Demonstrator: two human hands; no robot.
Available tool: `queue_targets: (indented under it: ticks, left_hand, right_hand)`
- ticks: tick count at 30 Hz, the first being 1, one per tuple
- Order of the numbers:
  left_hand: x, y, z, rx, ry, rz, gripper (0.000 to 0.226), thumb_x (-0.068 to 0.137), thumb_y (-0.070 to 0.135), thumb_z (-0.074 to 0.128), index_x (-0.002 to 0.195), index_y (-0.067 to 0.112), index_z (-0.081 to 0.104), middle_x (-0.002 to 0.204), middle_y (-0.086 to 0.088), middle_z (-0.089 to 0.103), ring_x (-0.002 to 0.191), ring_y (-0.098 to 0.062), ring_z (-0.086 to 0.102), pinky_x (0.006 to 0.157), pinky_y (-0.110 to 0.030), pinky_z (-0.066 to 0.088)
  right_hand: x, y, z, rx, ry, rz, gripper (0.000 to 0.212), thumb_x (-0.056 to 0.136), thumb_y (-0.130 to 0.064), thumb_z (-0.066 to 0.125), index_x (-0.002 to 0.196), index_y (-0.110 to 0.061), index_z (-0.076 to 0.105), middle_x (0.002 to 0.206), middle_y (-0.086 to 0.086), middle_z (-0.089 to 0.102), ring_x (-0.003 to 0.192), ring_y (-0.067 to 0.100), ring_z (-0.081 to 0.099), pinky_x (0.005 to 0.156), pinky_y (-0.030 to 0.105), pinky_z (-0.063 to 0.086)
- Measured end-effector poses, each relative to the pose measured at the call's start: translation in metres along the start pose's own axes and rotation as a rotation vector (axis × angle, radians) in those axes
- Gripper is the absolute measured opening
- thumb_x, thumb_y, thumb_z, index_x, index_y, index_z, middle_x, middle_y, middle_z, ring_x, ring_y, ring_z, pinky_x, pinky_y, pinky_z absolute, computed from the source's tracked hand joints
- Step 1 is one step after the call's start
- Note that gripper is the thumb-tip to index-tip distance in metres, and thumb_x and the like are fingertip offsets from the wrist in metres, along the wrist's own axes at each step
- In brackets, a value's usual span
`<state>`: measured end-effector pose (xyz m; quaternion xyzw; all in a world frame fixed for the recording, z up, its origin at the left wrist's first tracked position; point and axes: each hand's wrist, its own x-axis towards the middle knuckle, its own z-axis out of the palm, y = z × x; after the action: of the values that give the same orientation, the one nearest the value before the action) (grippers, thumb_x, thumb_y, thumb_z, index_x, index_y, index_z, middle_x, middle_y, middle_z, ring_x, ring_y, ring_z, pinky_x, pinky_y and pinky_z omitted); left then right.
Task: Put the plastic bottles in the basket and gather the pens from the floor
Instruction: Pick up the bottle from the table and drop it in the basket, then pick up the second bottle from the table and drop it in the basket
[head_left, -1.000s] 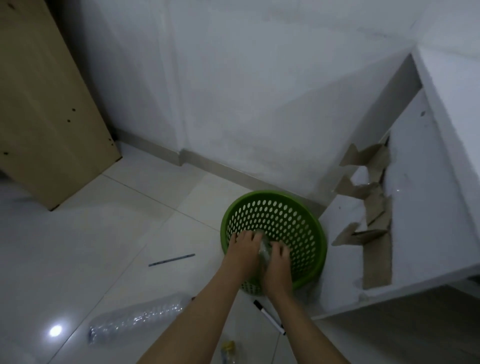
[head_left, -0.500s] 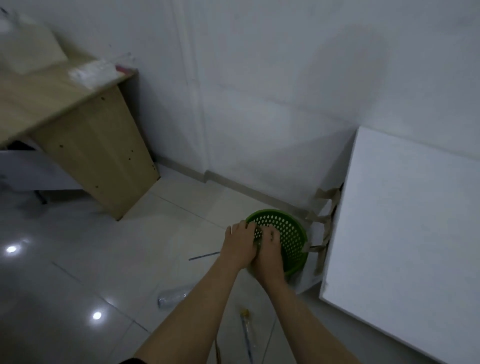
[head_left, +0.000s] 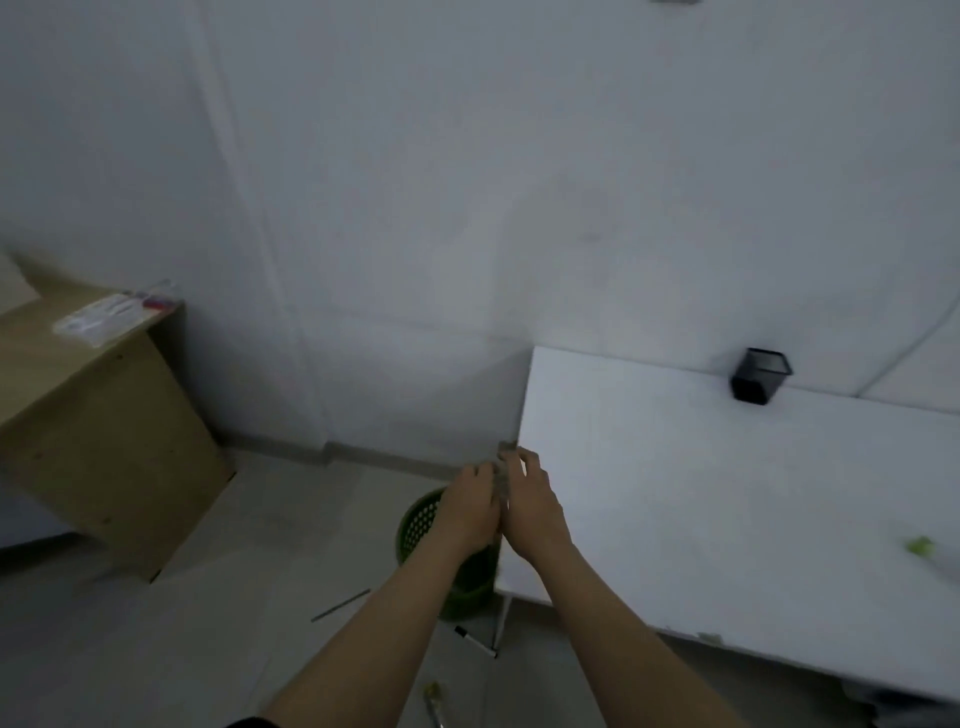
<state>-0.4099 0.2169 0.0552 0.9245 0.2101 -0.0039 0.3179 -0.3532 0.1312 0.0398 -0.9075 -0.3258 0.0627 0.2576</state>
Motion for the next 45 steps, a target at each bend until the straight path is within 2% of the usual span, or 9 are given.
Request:
queue_targets:
  ticks: [3, 9, 18, 26, 34, 40, 42, 45]
  left_hand:
    - [0.004, 0.046, 0.014, -0.009, -0.05, 0.084, 0.043, 0.098, 0.019, 0.041, 0.14, 0.011, 0.035, 0.143, -0.013, 0.041, 0.127, -0.026, 0.046, 0.108, -0.038, 0.04]
    - [0.019, 0.125, 0.074, 0.117, -0.201, 0.207, 0.038, 0.097, 0.024, 0.043, 0.134, 0.015, 0.042, 0.14, -0.009, 0.043, 0.125, -0.024, 0.046, 0.105, -0.037, 0.043]
    - [0.031, 0.257, 0.219, 0.16, -0.367, 0.285, 0.033, 0.097, 0.024, 0.045, 0.13, 0.017, 0.047, 0.141, -0.007, 0.043, 0.123, -0.024, 0.05, 0.104, -0.035, 0.044]
    - [0.043, 0.381, 0.313, 0.19, -0.433, 0.381, 0.045, 0.097, 0.02, 0.045, 0.14, 0.017, 0.032, 0.146, -0.009, 0.038, 0.128, -0.026, 0.047, 0.104, -0.037, 0.043]
    - [0.081, 0.452, 0.376, 0.243, -0.472, 0.435, 0.047, 0.096, 0.018, 0.046, 0.14, 0.016, 0.032, 0.146, -0.01, 0.038, 0.128, -0.026, 0.046, 0.103, -0.036, 0.044]
    - [0.132, 0.494, 0.423, 0.245, -0.493, 0.481, 0.051, 0.093, 0.015, 0.047, 0.142, 0.015, 0.031, 0.148, -0.011, 0.033, 0.132, -0.029, 0.039, 0.101, -0.04, 0.042]
    - [0.149, 0.506, 0.437, 0.242, -0.485, 0.487, 0.054, 0.092, 0.013, 0.048, 0.142, 0.015, 0.03, 0.148, -0.01, 0.033, 0.135, -0.029, 0.035, 0.105, -0.039, 0.039]
    - [0.169, 0.52, 0.456, 0.267, -0.473, 0.499, 0.061, 0.09, 0.008, 0.049, 0.146, 0.015, 0.024, 0.157, -0.011, 0.022, 0.145, -0.029, 0.021, 0.118, -0.04, 0.025]
  right_hand:
    - [-0.015, 0.037, -0.037, -0.031, 0.047, 0.073, 0.057, 0.089, -0.009, 0.054, 0.141, -0.019, 0.031, 0.152, 0.006, 0.026, 0.126, 0.026, 0.044, 0.095, 0.036, 0.047]
    - [-0.047, 0.135, -0.1, -0.098, 0.088, 0.24, 0.059, 0.087, -0.012, 0.056, 0.14, -0.021, 0.032, 0.151, 0.004, 0.028, 0.125, 0.023, 0.047, 0.093, 0.032, 0.048]
    - [-0.115, 0.312, -0.187, -0.219, 0.048, 0.428, 0.057, 0.088, -0.009, 0.051, 0.14, -0.02, 0.031, 0.15, 0.005, 0.03, 0.124, 0.026, 0.046, 0.089, 0.034, 0.047]
    - [-0.155, 0.446, -0.255, -0.246, 0.021, 0.532, 0.058, 0.087, -0.009, 0.049, 0.141, -0.019, 0.029, 0.149, 0.006, 0.03, 0.122, 0.027, 0.046, 0.085, 0.036, 0.048]
    - [-0.166, 0.534, -0.287, -0.191, 0.037, 0.632, 0.057, 0.088, -0.01, 0.051, 0.14, -0.02, 0.03, 0.149, 0.005, 0.031, 0.121, 0.025, 0.048, 0.088, 0.035, 0.05]
    - [-0.151, 0.605, -0.306, -0.167, 0.031, 0.669, 0.057, 0.088, -0.011, 0.051, 0.14, -0.021, 0.029, 0.148, 0.003, 0.031, 0.121, 0.024, 0.048, 0.087, 0.034, 0.05]
    - [-0.145, 0.627, -0.312, -0.157, 0.008, 0.687, 0.058, 0.088, -0.011, 0.051, 0.14, -0.021, 0.029, 0.147, 0.004, 0.031, 0.12, 0.025, 0.047, 0.085, 0.035, 0.05]
    - [-0.133, 0.655, -0.315, -0.113, -0.031, 0.731, 0.058, 0.088, -0.011, 0.052, 0.14, -0.022, 0.028, 0.146, 0.005, 0.031, 0.12, 0.027, 0.047, 0.086, 0.037, 0.05]
